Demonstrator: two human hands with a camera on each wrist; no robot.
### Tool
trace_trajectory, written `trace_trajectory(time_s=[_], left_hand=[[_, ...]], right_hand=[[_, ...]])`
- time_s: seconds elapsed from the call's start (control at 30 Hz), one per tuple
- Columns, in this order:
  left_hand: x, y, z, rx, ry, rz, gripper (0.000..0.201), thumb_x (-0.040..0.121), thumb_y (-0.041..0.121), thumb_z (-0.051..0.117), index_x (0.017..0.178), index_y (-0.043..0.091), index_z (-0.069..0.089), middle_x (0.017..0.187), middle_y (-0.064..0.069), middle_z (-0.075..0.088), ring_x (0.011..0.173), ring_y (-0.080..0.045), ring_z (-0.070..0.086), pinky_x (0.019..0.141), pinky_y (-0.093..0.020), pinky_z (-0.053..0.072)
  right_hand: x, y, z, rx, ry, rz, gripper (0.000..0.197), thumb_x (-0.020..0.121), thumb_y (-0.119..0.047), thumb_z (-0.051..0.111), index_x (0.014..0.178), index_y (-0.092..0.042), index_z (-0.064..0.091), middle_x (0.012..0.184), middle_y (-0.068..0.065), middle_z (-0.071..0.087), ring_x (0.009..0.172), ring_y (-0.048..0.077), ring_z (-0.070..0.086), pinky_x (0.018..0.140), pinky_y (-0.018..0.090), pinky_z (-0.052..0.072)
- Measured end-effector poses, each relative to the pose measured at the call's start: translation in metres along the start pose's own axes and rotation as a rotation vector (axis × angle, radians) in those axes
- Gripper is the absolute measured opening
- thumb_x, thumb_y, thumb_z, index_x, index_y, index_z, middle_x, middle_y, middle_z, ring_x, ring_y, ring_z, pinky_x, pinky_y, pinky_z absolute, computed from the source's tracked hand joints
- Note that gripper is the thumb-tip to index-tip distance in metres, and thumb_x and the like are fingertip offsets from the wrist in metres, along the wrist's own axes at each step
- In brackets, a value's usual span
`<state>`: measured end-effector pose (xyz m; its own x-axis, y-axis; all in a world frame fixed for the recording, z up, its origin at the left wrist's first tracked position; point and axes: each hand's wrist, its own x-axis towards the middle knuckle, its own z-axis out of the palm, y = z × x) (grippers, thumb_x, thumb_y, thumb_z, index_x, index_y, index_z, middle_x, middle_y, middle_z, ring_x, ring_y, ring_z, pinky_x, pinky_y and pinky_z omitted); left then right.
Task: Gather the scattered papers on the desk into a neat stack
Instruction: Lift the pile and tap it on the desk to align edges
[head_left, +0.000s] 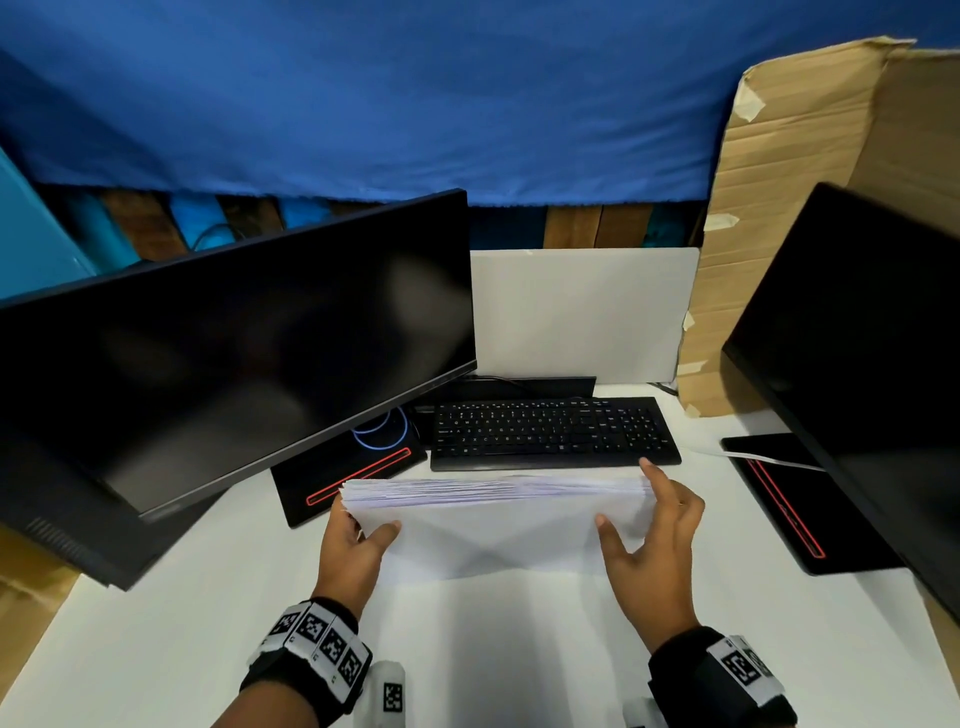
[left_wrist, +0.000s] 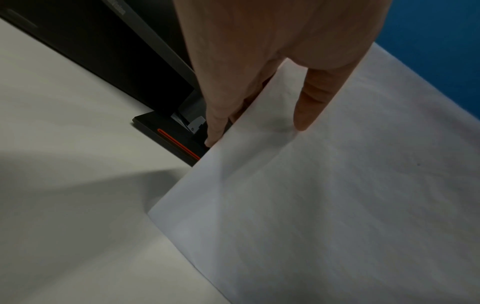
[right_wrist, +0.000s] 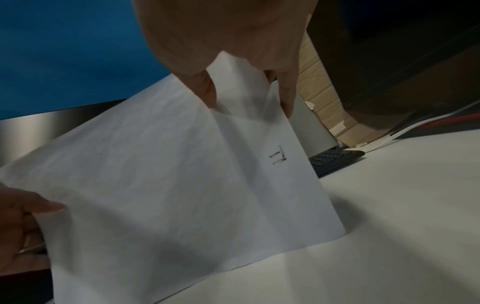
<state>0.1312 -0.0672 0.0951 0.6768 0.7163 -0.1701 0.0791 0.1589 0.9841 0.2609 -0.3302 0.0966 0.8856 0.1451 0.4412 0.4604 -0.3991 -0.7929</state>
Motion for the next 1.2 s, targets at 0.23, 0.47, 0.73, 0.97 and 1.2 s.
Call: trace_trajectory(time_s=[0.23, 0.47, 0.73, 0.97, 1.2], left_hand=[[0.002, 0.001, 0.001, 0.028, -0.001, -0.014, 0.051, 0.08, -0.013, 0.06, 0.125, 0.008, 0.049, 0.103, -0.003, 0.064, 0.093, -0.012, 0.06, 0.09, -0.034, 0.045], [0.0, 0.0, 0.001, 0.052, -0.011, -0.036, 0.042, 0.081, -0.009, 0.06, 0.12, 0.005, 0.051, 0.1, -0.006, 0.063, 0.095, -0.023, 0.06, 0.074, -0.026, 0.046], [-0.001, 0.001, 0.0, 0.068, -0.032, -0.042, 0.034, 0.083, -0.004, 0.061, 0.116, 0.005, 0.054, 0.095, -0.003, 0.065, 0.086, -0.014, 0.062, 0.069, -0.023, 0.046], [0.01, -0.009, 0.001, 0.059, -0.01, -0.083, 0.024, 0.087, 0.001, 0.057, 0.109, 0.009, 0.052, 0.099, -0.004, 0.063, 0.102, -0.029, 0.059, 0.092, -0.039, 0.046], [0.012, -0.003, -0.001, 0.014, -0.021, -0.042, 0.04, 0.089, 0.001, 0.053, 0.127, 0.009, 0.047, 0.112, -0.007, 0.062, 0.102, -0.023, 0.058, 0.089, -0.034, 0.044]], right_hand=[[0.0, -0.001, 0.0, -0.045, 0.003, 0.016, 0.058, 0.076, -0.004, 0.072, 0.124, -0.024, 0.047, 0.119, -0.009, 0.025, 0.111, 0.017, 0.044, 0.088, -0.003, 0.033], [-0.006, -0.005, -0.002, -0.018, -0.068, 0.072, 0.056, 0.082, -0.012, 0.068, 0.13, -0.032, 0.048, 0.122, -0.003, 0.034, 0.108, 0.017, 0.046, 0.095, 0.026, 0.043], [-0.006, 0.008, -0.003, 0.265, -0.08, 0.284, 0.08, 0.086, -0.002, 0.061, 0.144, -0.039, 0.02, 0.133, -0.01, 0.048, 0.121, 0.006, 0.049, 0.104, 0.026, 0.035], [-0.002, 0.017, 0.005, 0.192, -0.161, 0.475, 0.04, 0.094, -0.009, 0.049, 0.074, -0.037, 0.029, 0.073, -0.014, 0.037, 0.084, 0.015, 0.039, 0.081, 0.028, 0.035], [0.006, 0.01, 0.0, 0.237, -0.176, 0.421, 0.016, 0.093, -0.006, 0.05, 0.082, -0.012, 0.04, 0.073, 0.001, 0.046, 0.068, 0.017, 0.046, 0.065, 0.024, 0.04]])
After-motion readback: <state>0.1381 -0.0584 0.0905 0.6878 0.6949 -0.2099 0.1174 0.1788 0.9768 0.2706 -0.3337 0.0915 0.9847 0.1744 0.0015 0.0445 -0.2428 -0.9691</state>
